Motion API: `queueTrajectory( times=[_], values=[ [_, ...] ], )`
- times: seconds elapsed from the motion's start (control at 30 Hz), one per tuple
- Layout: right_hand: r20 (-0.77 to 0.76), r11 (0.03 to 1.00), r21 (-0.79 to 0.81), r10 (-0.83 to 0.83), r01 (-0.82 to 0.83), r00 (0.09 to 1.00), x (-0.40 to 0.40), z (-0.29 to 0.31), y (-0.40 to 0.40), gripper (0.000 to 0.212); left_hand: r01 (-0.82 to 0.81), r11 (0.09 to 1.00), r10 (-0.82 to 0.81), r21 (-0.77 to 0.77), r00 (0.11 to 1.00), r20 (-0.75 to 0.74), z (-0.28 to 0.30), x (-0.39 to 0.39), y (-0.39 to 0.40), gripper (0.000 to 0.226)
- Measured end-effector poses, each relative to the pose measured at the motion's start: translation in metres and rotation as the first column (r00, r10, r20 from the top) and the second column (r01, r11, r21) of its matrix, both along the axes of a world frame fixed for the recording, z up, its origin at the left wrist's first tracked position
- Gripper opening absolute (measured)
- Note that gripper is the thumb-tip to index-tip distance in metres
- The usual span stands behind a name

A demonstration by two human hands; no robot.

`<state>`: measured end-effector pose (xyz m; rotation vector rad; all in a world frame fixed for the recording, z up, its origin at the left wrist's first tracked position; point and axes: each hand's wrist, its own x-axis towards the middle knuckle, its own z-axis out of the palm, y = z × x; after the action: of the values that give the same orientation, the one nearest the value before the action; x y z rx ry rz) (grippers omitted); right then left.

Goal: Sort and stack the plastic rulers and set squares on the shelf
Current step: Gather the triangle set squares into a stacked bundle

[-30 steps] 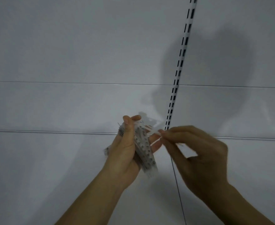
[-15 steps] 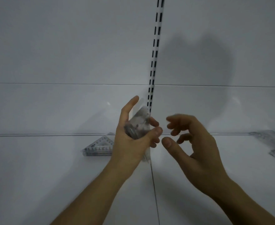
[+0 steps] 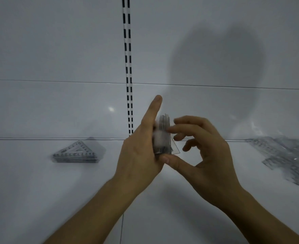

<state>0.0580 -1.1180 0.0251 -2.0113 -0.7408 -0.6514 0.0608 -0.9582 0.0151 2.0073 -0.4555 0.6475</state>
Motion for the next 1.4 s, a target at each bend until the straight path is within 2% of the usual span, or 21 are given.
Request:
queueTrajectory(
  times=[0.07, 0.13, 0.23, 0.4, 0.5, 0.57, 0.67, 0.77, 0.87, 0.93, 1.0, 1.07, 1.13, 1.23, 1.3, 1.4],
  values=[
    [-0.047, 0.999, 0.049, 0.018, -0.015, 0.999, 0.001, -0.002, -0.008, 0.035, -0.106, 0.982, 0.094, 0.157, 0.992, 0.085, 0.001, 0.003, -0.007, 0.118],
    [-0.152, 0.986, 0.141, 0.108, -0.086, 0.982, 0.001, -0.004, -0.016, 0.029, -0.225, 0.92, 0.169, 0.321, 0.966, 0.195, 0.0, 0.004, -0.013, 0.113],
    [-0.272, 0.943, 0.297, 0.235, -0.151, 0.933, 0.002, -0.003, -0.026, 0.021, -0.304, 0.839, 0.184, 0.451, 0.939, 0.291, 0.0, 0.007, -0.018, 0.099],
    [-0.361, 0.912, 0.372, 0.311, -0.17, 0.879, 0.008, 0.001, -0.035, 0.005, -0.343, 0.802, 0.192, 0.49, 0.924, 0.332, -0.001, 0.012, -0.021, 0.086],
    [-0.411, 0.896, 0.42, 0.331, -0.146, 0.849, 0.01, 0.004, -0.037, 0.015, -0.367, 0.821, 0.194, 0.437, 0.9, 0.391, 0.002, 0.017, -0.022, 0.081],
    [-0.437, 0.913, 0.381, 0.315, -0.144, 0.842, 0.012, 0.008, -0.039, 0.016, -0.362, 0.835, 0.173, 0.414, 0.888, 0.427, 0.002, 0.021, -0.022, 0.076],
    [-0.411, 0.983, 0.152, 0.161, -0.106, 0.897, 0.015, 0.008, -0.042, 0.02, -0.333, 0.851, 0.137, 0.406, 0.887, 0.44, -0.002, 0.026, -0.022, 0.076],
    [-0.329, 0.999, -0.036, -0.001, -0.011, 0.944, 0.013, 0.01, -0.041, 0.023, -0.286, 0.883, 0.118, 0.371, 0.903, 0.414, -0.01, 0.029, -0.022, 0.078],
    [-0.279, 0.996, 0.007, -0.086, 0.091, 0.956, 0.015, 0.023, -0.052, 0.023, -0.156, 0.962, 0.085, 0.223, 0.95, 0.3, -0.008, 0.028, -0.015, 0.07],
    [-0.294, 0.989, 0.101, -0.079, 0.113, 0.953, 0.02, 0.032, -0.063, 0.023, -0.091, 0.995, 0.084, 0.032, 0.98, 0.18, -0.002, 0.023, -0.007, 0.064],
    [-0.302, 0.979, 0.171, -0.053, 0.109, 0.952, 0.024, 0.036, -0.07, 0.022, -0.039, 0.99, 0.05, -0.139, 0.996, 0.073, 0.003, 0.018, -0.002, 0.061],
    [-0.309, 0.971, 0.218, -0.028, 0.099, 0.951, 0.025, 0.034, -0.071, 0.024, 0.035, 0.96, -0.036, -0.277, 0.999, 0.003, 0.006, 0.015, -0.001, 0.062],
    [-0.324, 0.966, 0.247, 0.005, 0.079, 0.946, 0.024, 0.032, -0.07, 0.025, 0.093, 0.884, -0.123, -0.457, 0.992, -0.037, 0.008, 0.014, -0.001, 0.063],
    [-0.328, 0.974, 0.224, 0.046, 0.03, 0.944, 0.027, 0.033, -0.074, 0.022, 0.049, 0.747, -0.172, -0.663, 0.978, -0.121, 0.009, 0.015, 0.005, 0.052],
    [-0.314, 0.983, 0.179, 0.098, -0.043, 0.944, 0.031, 0.038, -0.077, 0.02, -0.019, 0.654, -0.285, -0.757, 0.92, -0.27, 0.012, 0.016, 0.013, 0.054],
    [-0.285, 0.98, 0.082, 0.197, -0.18, 0.938, 0.038, 0.047, -0.071, 0.018, -0.033, 0.628, -0.564, -0.778, 0.669, -0.484, 0.016, 0.008, 0.011, 0.067]
  ],
)
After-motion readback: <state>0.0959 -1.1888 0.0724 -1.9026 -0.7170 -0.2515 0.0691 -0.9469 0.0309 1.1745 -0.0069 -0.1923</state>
